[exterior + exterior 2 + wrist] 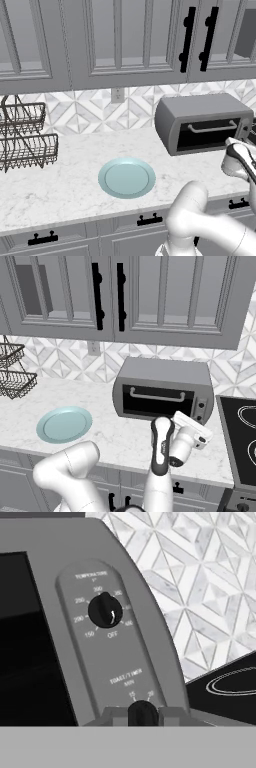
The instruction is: Pick up the kebab skewer and baguette bread, and place them inside the toaster oven. Close the toaster oven door and start by setting the timer.
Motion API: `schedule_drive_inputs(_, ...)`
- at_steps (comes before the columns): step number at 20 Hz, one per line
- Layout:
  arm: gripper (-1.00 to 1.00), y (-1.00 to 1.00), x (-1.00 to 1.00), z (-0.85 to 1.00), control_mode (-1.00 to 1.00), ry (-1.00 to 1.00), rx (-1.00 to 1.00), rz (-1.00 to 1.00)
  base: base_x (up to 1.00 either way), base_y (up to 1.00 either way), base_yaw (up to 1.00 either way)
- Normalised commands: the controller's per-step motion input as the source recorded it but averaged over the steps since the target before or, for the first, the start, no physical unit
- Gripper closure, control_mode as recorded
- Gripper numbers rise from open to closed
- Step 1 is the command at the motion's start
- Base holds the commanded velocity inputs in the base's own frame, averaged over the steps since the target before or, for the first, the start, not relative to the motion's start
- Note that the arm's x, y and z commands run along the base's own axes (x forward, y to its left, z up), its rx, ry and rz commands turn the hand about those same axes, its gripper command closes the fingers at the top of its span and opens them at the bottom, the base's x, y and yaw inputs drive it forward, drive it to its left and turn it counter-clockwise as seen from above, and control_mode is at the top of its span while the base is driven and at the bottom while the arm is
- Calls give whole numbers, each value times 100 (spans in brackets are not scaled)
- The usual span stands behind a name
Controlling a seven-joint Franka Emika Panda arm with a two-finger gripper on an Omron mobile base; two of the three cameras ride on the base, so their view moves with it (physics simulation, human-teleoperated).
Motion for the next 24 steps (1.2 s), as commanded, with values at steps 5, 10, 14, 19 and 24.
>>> schedule_drive_inputs(5,100,28,0,7,-100,2,0,-14,0,0,0)
schedule_drive_inputs(10,100,13,0,10,-100,6,0,-10,0,0,0)
schedule_drive_inputs(14,100,5,3,16,-100,6,0,-8,0,0,0)
schedule_drive_inputs(19,100,7,0,22,-100,4,0,-4,0,0,0)
schedule_drive_inputs(24,100,20,0,16,-100,3,4,-2,0,0,0)
